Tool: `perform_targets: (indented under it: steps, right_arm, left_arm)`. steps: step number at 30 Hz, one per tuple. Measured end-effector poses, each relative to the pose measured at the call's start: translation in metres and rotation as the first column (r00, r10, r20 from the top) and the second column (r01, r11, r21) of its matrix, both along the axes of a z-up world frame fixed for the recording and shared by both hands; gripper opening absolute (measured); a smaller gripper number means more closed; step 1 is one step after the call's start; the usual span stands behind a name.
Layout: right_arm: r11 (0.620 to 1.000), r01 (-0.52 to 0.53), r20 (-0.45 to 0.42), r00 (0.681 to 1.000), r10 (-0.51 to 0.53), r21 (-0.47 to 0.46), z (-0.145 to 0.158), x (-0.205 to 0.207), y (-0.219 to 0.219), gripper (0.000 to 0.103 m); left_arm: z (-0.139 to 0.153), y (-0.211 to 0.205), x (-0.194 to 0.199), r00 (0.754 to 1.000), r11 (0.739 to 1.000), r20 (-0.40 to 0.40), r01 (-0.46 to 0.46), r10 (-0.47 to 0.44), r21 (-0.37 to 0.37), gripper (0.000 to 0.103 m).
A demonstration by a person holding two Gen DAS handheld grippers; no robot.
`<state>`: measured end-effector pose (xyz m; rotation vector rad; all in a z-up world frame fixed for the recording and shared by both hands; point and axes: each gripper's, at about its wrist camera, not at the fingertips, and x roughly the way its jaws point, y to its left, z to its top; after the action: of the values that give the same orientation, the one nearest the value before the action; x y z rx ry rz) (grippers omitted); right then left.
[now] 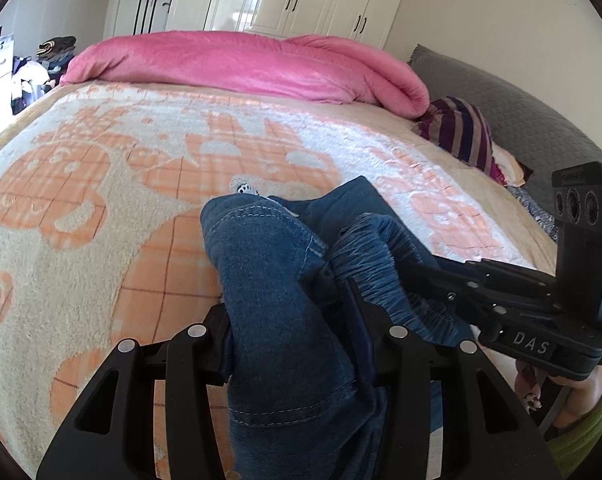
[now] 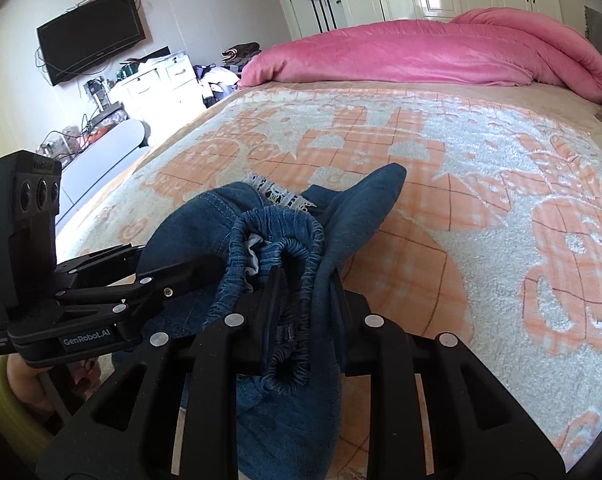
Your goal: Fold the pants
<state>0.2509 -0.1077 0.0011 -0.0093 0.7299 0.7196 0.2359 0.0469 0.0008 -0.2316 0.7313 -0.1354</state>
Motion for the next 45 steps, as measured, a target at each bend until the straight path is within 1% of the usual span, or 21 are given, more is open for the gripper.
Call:
perform_targets:
  steps: [5, 7, 8, 9, 12, 15, 19, 21, 27, 28, 29, 30, 32, 33, 36, 38, 40, 41, 42, 45]
  right_arm:
    - [0.999, 0.032, -0.015, 0.999, -0.033, -0.026, -0.011, 0.003, -0.005, 0.019]
    - [0.997, 0.059, -0.027, 0.998, -0.06, -0.045, -0.016, 0.004, -0.008, 0.019]
    - [0.996, 0.068, -0.034, 0.997, -0.07, -0.053, -0.019, 0.005, -0.01, 0.023]
    - [0.994, 0.087, -0.051, 0.995, -0.09, -0.061, -0.023, 0.007, -0.013, 0.029]
    - [0.991, 0.118, -0.084, 0.989, -0.123, -0.064, -0.032, 0.012, -0.021, 0.04]
    - [0.988, 0.133, -0.092, 0.986, -0.14, -0.079, -0.036, 0.014, -0.022, 0.043]
    - [0.985, 0.143, -0.086, 0.985, -0.152, -0.099, -0.037, 0.016, -0.019, 0.046]
    - [0.983, 0.15, -0.086, 0.984, -0.159, -0.103, -0.037, 0.016, -0.02, 0.049]
    - [0.979, 0.176, -0.075, 0.98, -0.184, -0.104, -0.034, 0.014, -0.023, 0.059]
    - [0.979, 0.178, -0.071, 0.98, -0.186, -0.1, -0.032, 0.013, -0.024, 0.062]
    - [0.979, 0.182, -0.066, 0.98, -0.188, -0.096, -0.03, 0.011, -0.025, 0.068]
    - [0.979, 0.182, -0.063, 0.98, -0.188, -0.092, -0.029, 0.01, -0.025, 0.072]
    - [0.979, 0.182, -0.049, 0.981, -0.187, -0.088, -0.024, 0.005, -0.027, 0.073]
    - [0.979, 0.182, -0.045, 0.981, -0.187, -0.087, -0.022, 0.004, -0.028, 0.076]
    - [0.978, 0.193, -0.027, 0.98, -0.196, -0.074, -0.014, -0.002, -0.032, 0.082]
    - [0.977, 0.2, -0.018, 0.979, -0.202, -0.067, -0.009, -0.005, -0.034, 0.086]
    - [0.976, 0.208, -0.006, 0.978, -0.209, -0.059, -0.004, -0.007, -0.037, 0.088]
    - [0.976, 0.21, -0.002, 0.978, -0.211, -0.056, -0.001, -0.009, -0.039, 0.089]
    - [0.975, 0.214, 0.002, 0.977, -0.214, -0.056, 0.001, -0.009, -0.041, 0.089]
    - [0.974, 0.219, 0.012, 0.976, -0.218, -0.053, 0.006, -0.012, -0.042, 0.091]
  left_arm:
    - [-0.007, 0.007, 0.001, 1.0, 1.0, -0.022, -0.014, 0.014, -0.004, 0.046]
    - [-0.01, 0.009, 0.002, 0.999, 1.0, -0.029, -0.02, 0.019, -0.009, 0.048]
    - [-0.012, 0.01, 0.002, 0.999, 1.0, -0.034, -0.022, 0.022, -0.012, 0.051]
    - [-0.014, 0.011, 0.002, 0.999, 1.0, -0.04, -0.026, 0.026, -0.014, 0.053]
    - [-0.021, 0.012, 0.004, 0.998, 0.999, -0.057, -0.032, 0.031, -0.014, 0.055]
    - [-0.026, 0.014, 0.005, 0.997, 0.999, -0.07, -0.035, 0.034, -0.015, 0.059]
    - [-0.028, 0.016, 0.005, 0.996, 0.999, -0.075, -0.039, 0.036, -0.026, 0.061]
    - [-0.028, 0.016, 0.004, 0.996, 0.999, -0.076, -0.04, 0.038, -0.026, 0.063]
    - [-0.025, 0.018, 0.001, 0.996, 0.999, -0.078, -0.033, 0.03, -0.036, 0.064]
    - [-0.023, 0.018, -0.001, 0.997, 0.999, -0.077, -0.033, 0.03, -0.035, 0.064]
    - [-0.022, 0.018, -0.002, 0.997, 0.999, -0.075, -0.035, 0.032, -0.033, 0.068]
    - [-0.02, 0.019, -0.005, 0.997, 0.999, -0.073, -0.038, 0.036, -0.037, 0.073]
    - [-0.016, 0.021, -0.008, 0.997, 0.998, -0.068, -0.041, 0.038, -0.044, 0.074]
    - [-0.013, 0.021, -0.011, 0.997, 0.998, -0.061, -0.043, 0.04, -0.045, 0.074]
    - [-0.005, 0.021, -0.015, 0.998, 0.998, -0.045, -0.049, 0.047, -0.04, 0.081]
    - [-0.001, 0.021, -0.018, 0.998, 0.998, -0.036, -0.053, 0.051, -0.036, 0.081]
    - [0.003, 0.023, -0.021, 0.998, 0.998, -0.029, -0.06, 0.059, -0.036, 0.082]
    - [0.005, 0.024, -0.022, 0.998, 0.997, -0.026, -0.063, 0.062, -0.038, 0.087]
    - [0.006, 0.024, -0.023, 0.998, 0.997, -0.024, -0.065, 0.064, -0.037, 0.09]
    - [0.009, 0.025, -0.026, 0.998, 0.997, -0.016, -0.067, 0.066, -0.037, 0.09]
